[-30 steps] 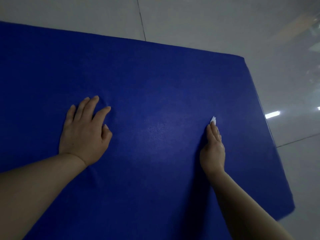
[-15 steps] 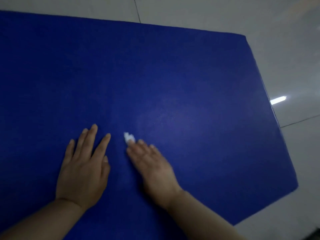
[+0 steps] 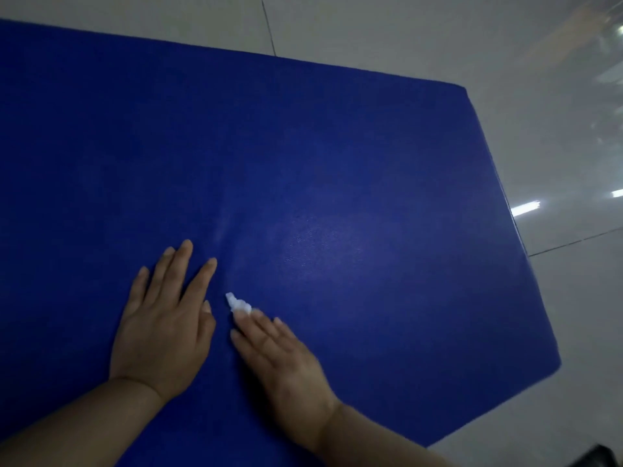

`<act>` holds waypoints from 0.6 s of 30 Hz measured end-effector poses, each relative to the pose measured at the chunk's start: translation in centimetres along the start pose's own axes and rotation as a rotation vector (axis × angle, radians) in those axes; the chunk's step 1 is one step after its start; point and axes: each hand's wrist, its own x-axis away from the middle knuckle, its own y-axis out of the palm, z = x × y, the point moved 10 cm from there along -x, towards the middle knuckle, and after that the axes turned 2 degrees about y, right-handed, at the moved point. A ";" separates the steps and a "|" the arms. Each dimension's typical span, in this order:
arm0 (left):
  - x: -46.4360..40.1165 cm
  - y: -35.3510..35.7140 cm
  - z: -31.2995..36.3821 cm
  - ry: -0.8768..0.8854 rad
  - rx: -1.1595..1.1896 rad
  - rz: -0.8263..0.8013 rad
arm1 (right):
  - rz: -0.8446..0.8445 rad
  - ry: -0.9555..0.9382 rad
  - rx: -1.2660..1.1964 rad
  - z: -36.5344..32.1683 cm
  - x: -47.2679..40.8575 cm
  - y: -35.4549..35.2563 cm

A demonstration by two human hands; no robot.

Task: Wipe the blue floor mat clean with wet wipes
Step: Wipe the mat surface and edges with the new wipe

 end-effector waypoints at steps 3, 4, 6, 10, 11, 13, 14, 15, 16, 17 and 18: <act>0.0 0.2 0.0 0.000 -0.004 -0.003 | 0.047 0.122 0.072 5.9 -0.8 -2.4; 0.0 0.2 -0.1 -0.002 0.002 -0.005 | 0.108 0.260 0.078 9.5 -0.9 -3.8; 0.0 0.3 -0.1 -0.005 0.006 -0.009 | 0.216 0.571 0.090 16.2 0.1 -6.8; 0.0 0.2 0.0 -0.008 0.001 -0.002 | 0.279 0.752 0.044 18.1 -0.3 -7.0; 0.0 0.2 0.0 -0.010 0.001 -0.002 | 0.271 0.679 0.011 15.9 -1.1 -5.8; 0.0 0.2 0.1 -0.006 -0.007 -0.002 | 0.166 0.446 -0.006 9.7 -2.5 -2.7; 0.0 0.2 0.0 -0.004 -0.016 -0.005 | 0.114 0.308 -0.016 6.3 -2.9 -1.3; 0.1 0.3 0.0 -0.002 -0.025 -0.010 | 0.067 0.186 -0.018 3.7 -2.9 -0.2; 0.1 0.3 -0.1 0.000 -0.030 -0.014 | 0.031 0.093 0.009 2.1 -2.8 0.1; 0.2 0.3 -0.1 0.001 -0.027 -0.017 | 0.023 0.046 0.046 2.2 -2.6 -0.2; 0.1 0.2 -0.1 0.001 -0.018 -0.015 | 0.036 0.068 0.071 3.8 -2.4 -1.1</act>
